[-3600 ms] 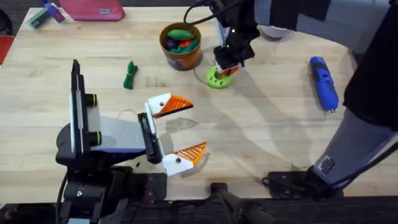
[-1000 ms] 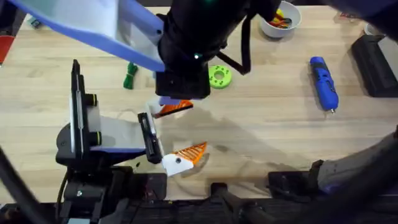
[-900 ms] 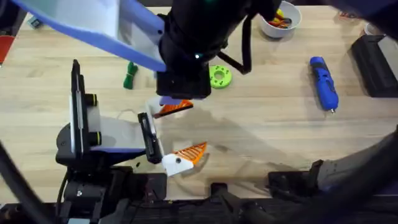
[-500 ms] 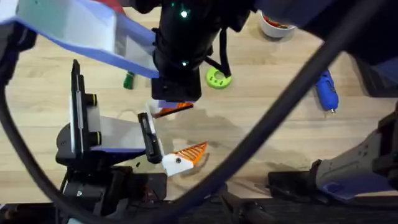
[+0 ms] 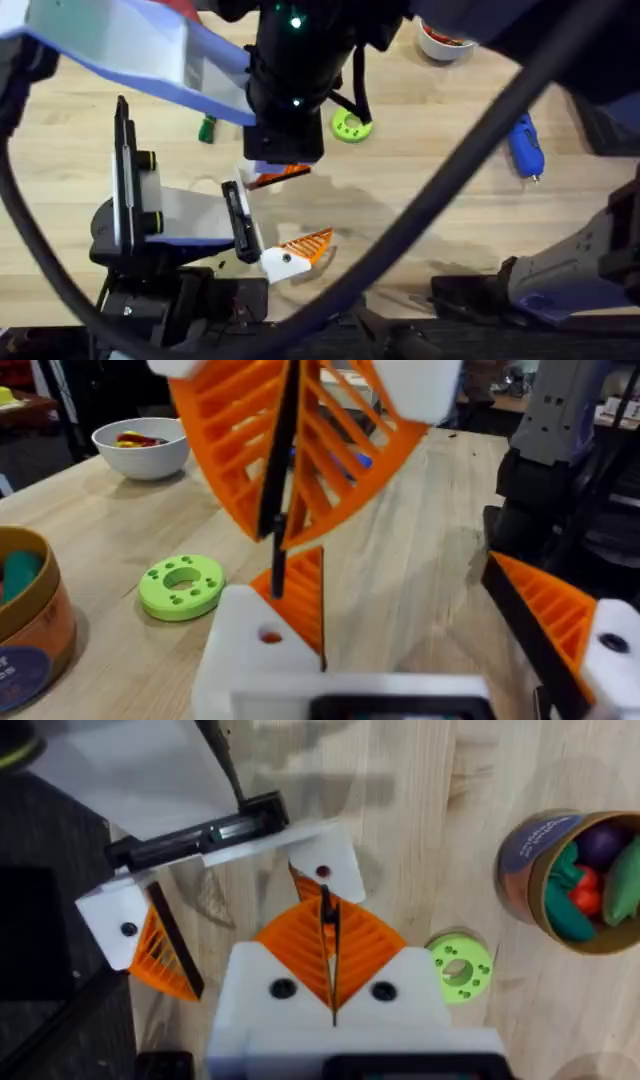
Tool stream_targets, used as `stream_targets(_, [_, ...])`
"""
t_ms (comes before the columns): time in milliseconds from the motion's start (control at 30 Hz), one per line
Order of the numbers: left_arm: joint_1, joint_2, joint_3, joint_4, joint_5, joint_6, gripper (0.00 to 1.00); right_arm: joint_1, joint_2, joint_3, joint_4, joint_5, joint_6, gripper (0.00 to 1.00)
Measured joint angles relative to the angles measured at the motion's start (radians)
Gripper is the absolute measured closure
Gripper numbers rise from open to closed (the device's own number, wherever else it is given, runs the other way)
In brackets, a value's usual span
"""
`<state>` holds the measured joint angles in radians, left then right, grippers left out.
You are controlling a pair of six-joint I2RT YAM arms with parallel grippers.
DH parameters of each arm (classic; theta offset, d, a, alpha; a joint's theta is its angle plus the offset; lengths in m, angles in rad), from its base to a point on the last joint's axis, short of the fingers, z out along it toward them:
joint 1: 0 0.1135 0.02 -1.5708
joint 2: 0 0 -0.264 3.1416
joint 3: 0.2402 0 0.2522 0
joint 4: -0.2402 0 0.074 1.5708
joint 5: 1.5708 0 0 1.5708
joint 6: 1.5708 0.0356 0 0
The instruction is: Pick up the gripper from the table and insert it into the empty holder that is missing its gripper. Then pick up a screw, insert it into the mounting hole, and use the screwdriver to tighten it. Finally, clean up the table by picking up the vegetable and placing it into the bucket.
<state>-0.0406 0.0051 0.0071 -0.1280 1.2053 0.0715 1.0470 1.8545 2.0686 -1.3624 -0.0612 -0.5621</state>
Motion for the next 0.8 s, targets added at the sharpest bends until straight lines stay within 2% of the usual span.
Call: stream_targets(800, [0.000, 0.000, 0.000, 0.000, 0.000, 0.000, 0.015, 0.000, 0.000, -0.012, 0.005, -0.001, 0.000, 0.995])
